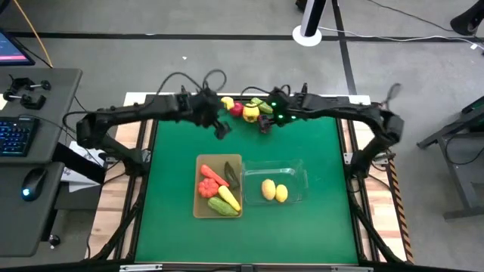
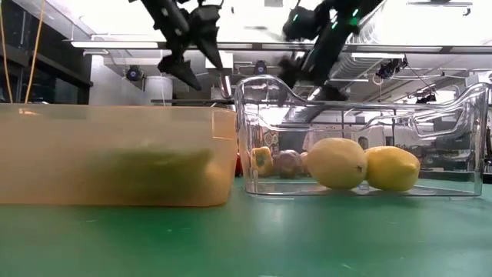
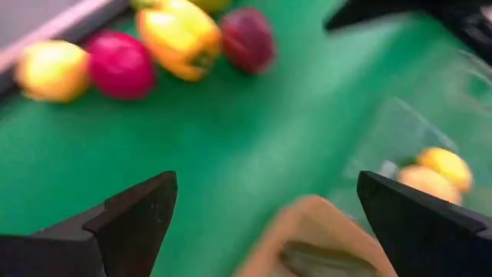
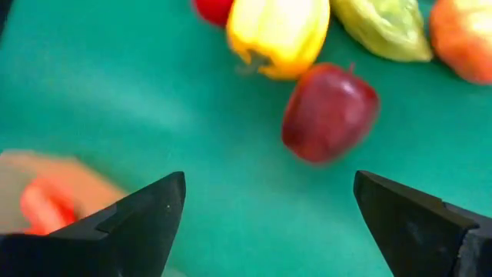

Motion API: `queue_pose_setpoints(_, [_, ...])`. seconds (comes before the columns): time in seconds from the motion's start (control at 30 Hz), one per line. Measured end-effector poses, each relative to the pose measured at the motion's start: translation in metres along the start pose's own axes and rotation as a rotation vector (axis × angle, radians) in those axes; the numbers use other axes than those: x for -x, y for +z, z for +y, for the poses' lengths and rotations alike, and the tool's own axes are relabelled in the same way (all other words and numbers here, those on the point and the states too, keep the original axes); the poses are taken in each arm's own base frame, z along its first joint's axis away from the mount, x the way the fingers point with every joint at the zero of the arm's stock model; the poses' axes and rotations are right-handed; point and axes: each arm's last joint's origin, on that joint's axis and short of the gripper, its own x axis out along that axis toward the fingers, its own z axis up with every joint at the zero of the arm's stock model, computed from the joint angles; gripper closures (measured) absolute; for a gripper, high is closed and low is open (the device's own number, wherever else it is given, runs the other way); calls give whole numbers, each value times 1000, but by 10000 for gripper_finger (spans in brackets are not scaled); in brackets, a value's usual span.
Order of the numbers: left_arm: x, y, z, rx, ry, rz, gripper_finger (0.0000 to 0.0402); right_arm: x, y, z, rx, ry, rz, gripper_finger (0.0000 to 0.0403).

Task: Sort produce into baskets
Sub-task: Put the apple into the transparent bin

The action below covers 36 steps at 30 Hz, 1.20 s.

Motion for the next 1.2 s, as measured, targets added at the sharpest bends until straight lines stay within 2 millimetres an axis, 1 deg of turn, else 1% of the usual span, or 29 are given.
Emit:
queue_pose_setpoints(0.07, [-4,9,18,8,11,-15,11,-22,7,-4,-38,-24,-6,33])
queue_pose_setpoints(0.13, [-4,16,35,15,14,-19,11,-40,11,-11,-65,-78,-13,33])
queue_pose_setpoints(0.2, [-4,21,48,13,18,-38,11,-56,12,-17,-77,-141,-12,33])
queue_pose_setpoints(0.27, [-3,25,59,10,23,-49,11,-67,11,-21,-93,-174,6,33])
queue_pose_setpoints(0.43, [0,33,80,11,16,-86,11,-82,11,-22,-115,-198,-24,33])
queue_pose_setpoints(0.53, [1,36,87,-3,-9,-110,11,-91,10,-23,-122,-211,-18,33])
queue_pose_setpoints(0.67, [3,40,96,-11,-21,-129,11,-108,6,-28,-128,-241,11,33])
queue_pose_setpoints(0.73, [4,41,100,-15,-30,-138,11,-112,6,-28,-127,-242,10,34])
queue_pose_setpoints(0.83, [5,42,104,-7,-32,-148,11,-110,5,-25,-131,-252,-15,50])
queue_pose_setpoints(0.9, [5,43,105,-5,-32,-156,11,-104,4,-24,-126,-269,-22,77])
queue_pose_setpoints(0.97, [5,43,105,-6,-32,-155,11,-94,4,-23,-115,-269,-11,114])
queue_pose_setpoints(1.03, [5,43,105,-7,-32,-154,11,-82,3,-23,-88,-265,16,149])
queue_pose_setpoints(1.13, [5,42,105,-8,-31,-143,11,-53,-1,-21,-14,-269,40,153])
queue_pose_setpoints(1.2, [5,40,106,-10,-29,-129,11,-27,-4,-17,34,-250,34,153])
